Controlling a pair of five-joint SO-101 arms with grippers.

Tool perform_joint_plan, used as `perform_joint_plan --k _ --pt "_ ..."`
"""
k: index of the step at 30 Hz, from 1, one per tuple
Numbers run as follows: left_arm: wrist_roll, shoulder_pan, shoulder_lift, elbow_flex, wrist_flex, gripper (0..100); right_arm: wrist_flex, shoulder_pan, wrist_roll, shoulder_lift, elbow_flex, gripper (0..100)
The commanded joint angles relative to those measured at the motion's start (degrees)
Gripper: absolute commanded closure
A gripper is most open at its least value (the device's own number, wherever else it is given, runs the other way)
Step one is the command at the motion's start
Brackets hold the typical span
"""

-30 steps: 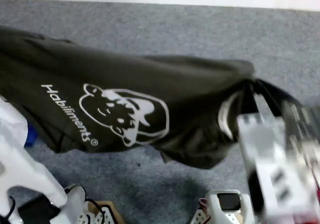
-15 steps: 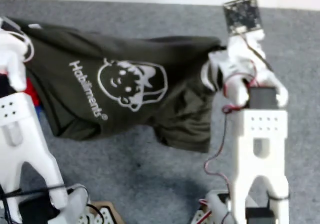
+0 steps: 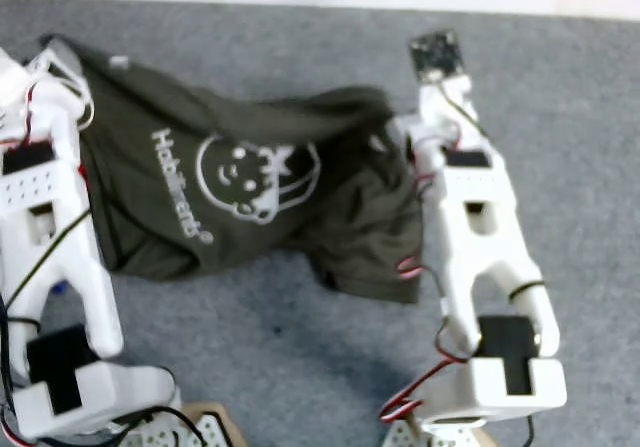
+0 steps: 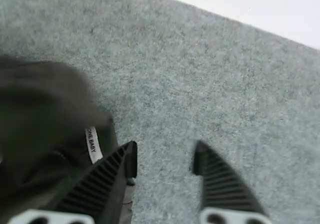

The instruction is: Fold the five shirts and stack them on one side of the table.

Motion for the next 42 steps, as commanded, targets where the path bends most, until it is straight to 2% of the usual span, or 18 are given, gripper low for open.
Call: perform_joint_plan --k 1,3,9,11,16,20,25,29,33,37,42 --pt "-0.53 -0.57 0.66 -9.63 4.84 73 5.58 0.48 1.05 -1.54 -7.6 77.6" --pt "-0.53 -1.45 0.57 -13.85 10.46 76 10.24 0.48 1.05 -4.26 -9.98 77.9" --pt "-0.79 -3.3 -6.29 -22.29 37.8 82 22.64 -1.71 3.08 -21.05 -4.88 77.9" --pt "-0.88 -3.12 -9.1 -22.29 41.58 82 24.31 -3.47 5.36 -28.53 0.48 77.9" --pt "-7.82 -3.82 -3.47 -22.55 40.7 82 32.04 -4.62 9.32 -47.6 12.53 77.9" --pt "-8.0 -8.75 0.66 -22.81 41.32 82 42.42 -4.79 11.25 -63.96 19.21 77.9" --pt "-8.53 -9.19 1.19 -22.81 41.93 82 51.3 -4.7 12.31 -78.81 22.73 77.9" --pt "-12.4 -8.4 1.27 -22.37 41.93 72 57.98 -4.7 12.13 -81.63 22.46 77.9" --pt "-16.53 -6.37 1.19 -22.9 41.14 64 59.12 -4.7 12.04 -81.63 22.46 77.9" --pt "-22.07 -5.41 1.19 -22.81 38.77 66 59.21 -4.62 12.04 -81.63 22.46 77.9" --pt "-22.33 -6.99 0.75 -22.81 39.03 69 59.03 -4.53 11.96 -81.63 22.73 77.9"
